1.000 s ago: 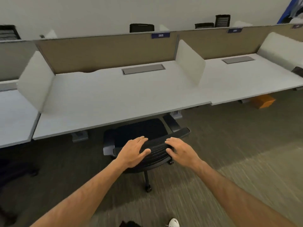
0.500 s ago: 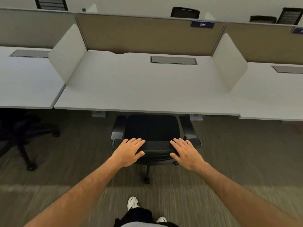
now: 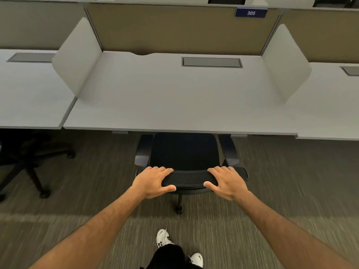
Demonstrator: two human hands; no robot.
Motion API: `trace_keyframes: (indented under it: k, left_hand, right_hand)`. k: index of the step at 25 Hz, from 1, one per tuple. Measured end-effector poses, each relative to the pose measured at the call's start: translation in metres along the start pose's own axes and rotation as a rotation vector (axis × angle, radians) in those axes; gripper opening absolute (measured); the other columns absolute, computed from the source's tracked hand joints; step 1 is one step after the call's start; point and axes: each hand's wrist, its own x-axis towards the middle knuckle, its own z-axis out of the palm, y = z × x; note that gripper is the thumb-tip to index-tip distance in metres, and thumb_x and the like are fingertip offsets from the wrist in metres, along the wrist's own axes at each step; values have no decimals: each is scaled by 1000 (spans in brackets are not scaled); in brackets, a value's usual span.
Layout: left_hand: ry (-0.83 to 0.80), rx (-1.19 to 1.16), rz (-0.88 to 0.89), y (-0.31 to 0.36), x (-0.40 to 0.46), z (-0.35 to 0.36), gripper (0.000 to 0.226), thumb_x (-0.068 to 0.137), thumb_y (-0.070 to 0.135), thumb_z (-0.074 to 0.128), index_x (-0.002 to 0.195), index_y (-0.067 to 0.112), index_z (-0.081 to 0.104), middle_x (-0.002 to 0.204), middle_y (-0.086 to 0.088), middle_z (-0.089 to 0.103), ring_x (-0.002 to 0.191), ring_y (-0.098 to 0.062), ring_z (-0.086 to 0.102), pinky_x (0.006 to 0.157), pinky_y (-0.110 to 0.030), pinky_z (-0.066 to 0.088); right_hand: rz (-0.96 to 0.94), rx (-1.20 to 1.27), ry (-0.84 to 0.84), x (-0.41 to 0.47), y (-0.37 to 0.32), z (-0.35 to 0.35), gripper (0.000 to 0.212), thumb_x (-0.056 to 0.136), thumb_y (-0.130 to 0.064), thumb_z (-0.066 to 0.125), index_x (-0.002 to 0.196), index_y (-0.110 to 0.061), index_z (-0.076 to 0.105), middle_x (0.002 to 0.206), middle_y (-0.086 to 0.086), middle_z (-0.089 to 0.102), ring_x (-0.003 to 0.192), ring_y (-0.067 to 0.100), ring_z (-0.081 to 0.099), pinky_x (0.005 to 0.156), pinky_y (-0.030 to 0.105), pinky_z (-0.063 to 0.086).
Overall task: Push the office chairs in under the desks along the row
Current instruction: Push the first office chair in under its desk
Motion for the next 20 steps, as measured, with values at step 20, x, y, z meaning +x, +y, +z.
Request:
trace_keyframes:
  k: [20]
  left_hand:
    - [119,-49,-26,-54,67,-34,81,96,79,11,146,27,49,132,8,65,113,-11,61,100,-37,47]
  right_hand:
    - [138,88,22,100,8,-22,81,90,-83,9,122,-30,62,110,-11,68,99,11,60,98,40,43]
